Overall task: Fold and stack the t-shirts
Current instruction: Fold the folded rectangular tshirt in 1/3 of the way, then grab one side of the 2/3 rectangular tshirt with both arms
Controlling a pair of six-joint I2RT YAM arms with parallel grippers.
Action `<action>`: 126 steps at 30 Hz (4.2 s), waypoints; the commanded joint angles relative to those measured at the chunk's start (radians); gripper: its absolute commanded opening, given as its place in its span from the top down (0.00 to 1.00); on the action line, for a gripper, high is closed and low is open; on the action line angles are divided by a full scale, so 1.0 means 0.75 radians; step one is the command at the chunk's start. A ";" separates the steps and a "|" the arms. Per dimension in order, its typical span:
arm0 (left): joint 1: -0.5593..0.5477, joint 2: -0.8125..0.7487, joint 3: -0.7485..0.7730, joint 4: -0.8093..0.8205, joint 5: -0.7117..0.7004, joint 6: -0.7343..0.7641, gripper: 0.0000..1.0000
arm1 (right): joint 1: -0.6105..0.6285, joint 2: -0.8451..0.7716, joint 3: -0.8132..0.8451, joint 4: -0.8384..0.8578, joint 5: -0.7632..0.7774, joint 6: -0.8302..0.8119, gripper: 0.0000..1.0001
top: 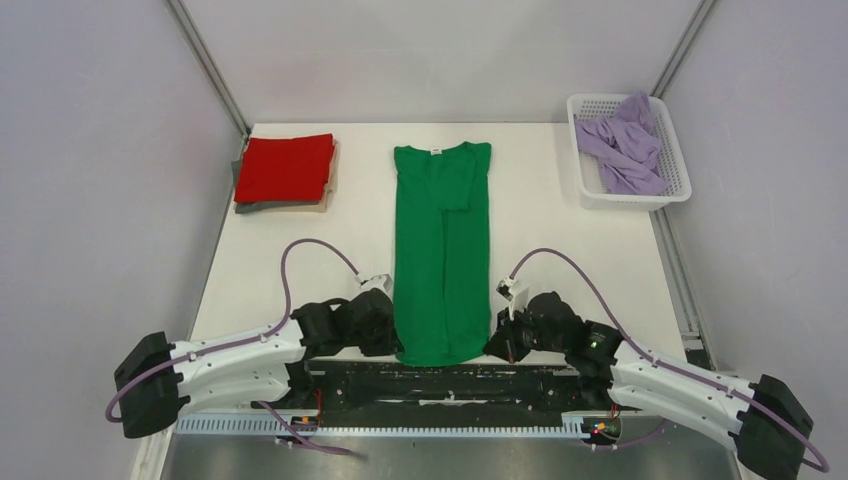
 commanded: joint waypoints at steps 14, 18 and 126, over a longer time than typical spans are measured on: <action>0.403 0.407 0.438 0.148 -0.040 0.214 0.98 | -0.037 0.317 0.308 0.311 0.727 -0.082 1.00; 0.506 0.531 0.554 0.156 -0.033 0.281 0.98 | -0.146 0.460 0.404 0.359 0.696 -0.138 1.00; 0.598 0.208 0.079 0.141 0.165 0.231 0.98 | -0.294 0.406 0.044 0.270 0.136 -0.028 1.00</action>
